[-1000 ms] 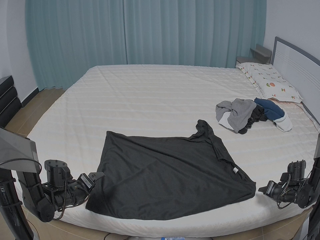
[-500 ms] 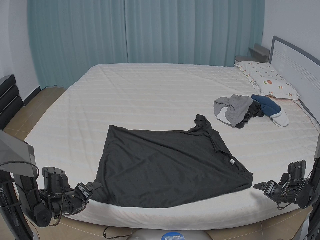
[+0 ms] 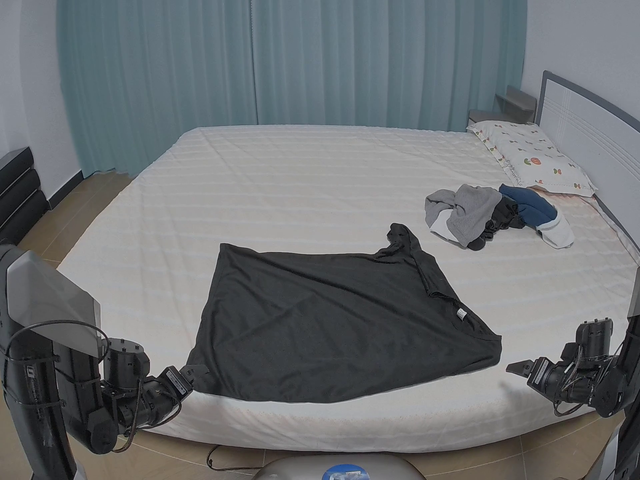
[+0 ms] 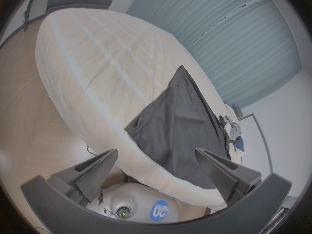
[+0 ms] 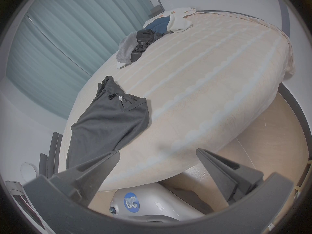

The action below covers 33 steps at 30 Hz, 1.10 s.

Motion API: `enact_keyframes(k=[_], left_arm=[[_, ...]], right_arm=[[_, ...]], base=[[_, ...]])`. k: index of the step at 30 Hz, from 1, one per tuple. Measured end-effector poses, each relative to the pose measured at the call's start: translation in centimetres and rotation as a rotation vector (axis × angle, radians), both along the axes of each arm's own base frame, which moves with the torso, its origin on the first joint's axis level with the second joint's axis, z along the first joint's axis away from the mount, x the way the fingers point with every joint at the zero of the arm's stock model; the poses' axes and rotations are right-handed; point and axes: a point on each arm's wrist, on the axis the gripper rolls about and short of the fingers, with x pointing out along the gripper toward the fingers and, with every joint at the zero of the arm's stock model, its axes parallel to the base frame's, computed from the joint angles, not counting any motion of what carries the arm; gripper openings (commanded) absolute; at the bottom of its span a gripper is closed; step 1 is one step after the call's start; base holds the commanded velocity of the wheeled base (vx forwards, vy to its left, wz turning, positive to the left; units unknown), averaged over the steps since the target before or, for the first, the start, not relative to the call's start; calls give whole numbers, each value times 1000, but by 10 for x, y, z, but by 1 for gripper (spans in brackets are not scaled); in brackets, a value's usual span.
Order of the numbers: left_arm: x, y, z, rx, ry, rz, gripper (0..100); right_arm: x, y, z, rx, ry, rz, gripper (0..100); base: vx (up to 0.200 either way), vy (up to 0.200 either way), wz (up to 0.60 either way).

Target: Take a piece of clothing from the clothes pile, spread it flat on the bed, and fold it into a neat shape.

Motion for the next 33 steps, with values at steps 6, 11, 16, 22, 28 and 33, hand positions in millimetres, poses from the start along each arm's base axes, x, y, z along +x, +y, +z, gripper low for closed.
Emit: enact_keyframes(k=[6,11,16,22,28,33], left_arm=[[16,-2,-11,45,-26,22,100],[28,-5,-16,65,-50,10,0],[32,-5,-20,109,-56,-8,0],[32,-2,-22,116,-48,2,0],[37,4,-13,110,-89,33,0],[44,6,-1,78,-147,65,0]], right_arm=[[2,0,1,-1,-21,0,100],[2,0,2,-1,-25,0,100],[4,0,4,0,-50,0,100],[9,0,10,21,-128,-5,100],[21,5,6,29,-162,26,100],[39,10,-6,29,-156,55,100]], base=[[0,0,0],[0,0,0],[0,0,0],[0,0,0],[0,0,0],[0,0,0]])
